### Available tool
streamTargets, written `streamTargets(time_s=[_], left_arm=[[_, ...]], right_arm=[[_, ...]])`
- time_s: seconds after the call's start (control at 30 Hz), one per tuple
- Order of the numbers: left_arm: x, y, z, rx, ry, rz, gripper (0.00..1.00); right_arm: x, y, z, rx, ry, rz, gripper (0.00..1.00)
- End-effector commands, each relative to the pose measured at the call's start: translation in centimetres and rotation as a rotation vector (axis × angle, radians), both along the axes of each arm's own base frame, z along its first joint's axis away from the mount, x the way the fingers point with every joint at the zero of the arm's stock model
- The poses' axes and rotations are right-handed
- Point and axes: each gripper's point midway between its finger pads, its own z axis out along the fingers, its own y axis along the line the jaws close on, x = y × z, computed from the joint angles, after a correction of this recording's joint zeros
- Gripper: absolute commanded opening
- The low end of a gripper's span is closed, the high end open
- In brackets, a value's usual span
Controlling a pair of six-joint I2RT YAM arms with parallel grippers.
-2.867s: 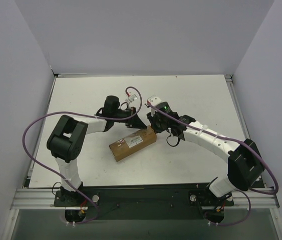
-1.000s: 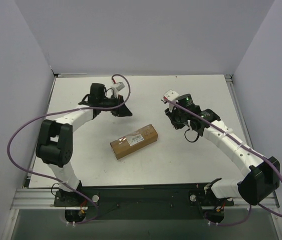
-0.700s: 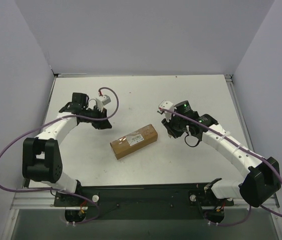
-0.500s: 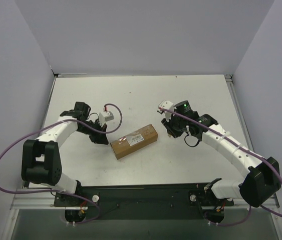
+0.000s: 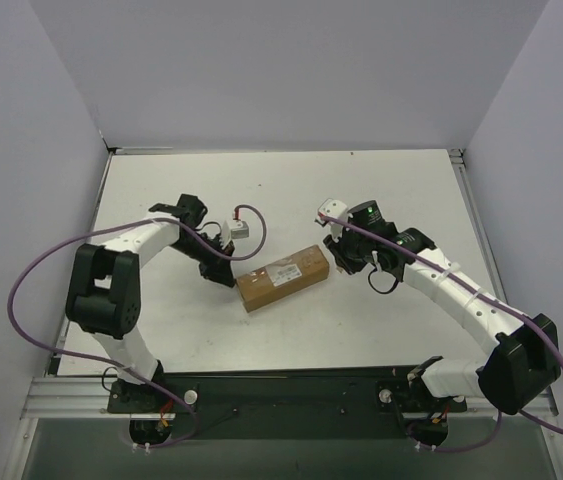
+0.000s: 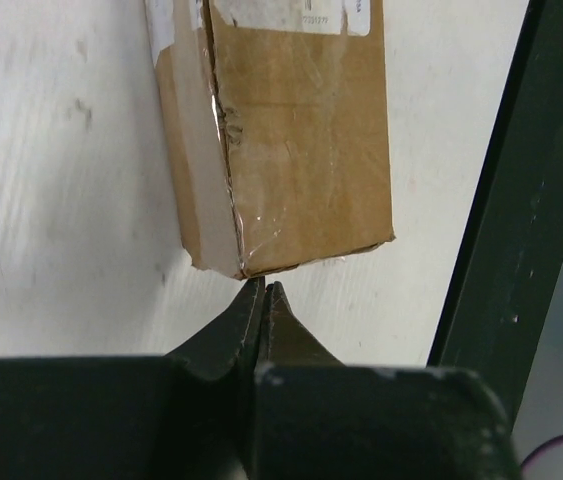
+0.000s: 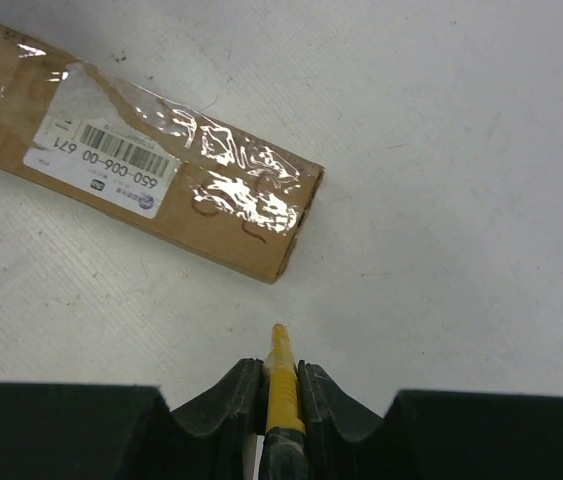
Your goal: Unpack the express box
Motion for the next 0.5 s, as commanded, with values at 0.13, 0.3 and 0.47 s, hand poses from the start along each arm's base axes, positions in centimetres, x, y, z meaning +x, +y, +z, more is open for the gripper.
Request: streamTargets(time_s=[0.13,0.3,0.47], left_arm=[[2.9,-9.9,1.5,-0.113,-0.03,-0.113,0.0],[6.2,-11.6,0.6,-0.097,-0.021,0.015,0.0],[5.1,-9.8,1.3,-0.099,0.018,0.049,0.01]], right_arm=[[1.6,-2.4,1.6,0.009,-0.079,-0.102,0.0],[1.6,-3.7,2.2,0.021,-0.095,-0.146,0.0],[1.7,-5.0,2.7,0.034,-0.094,-0.197,0.0]])
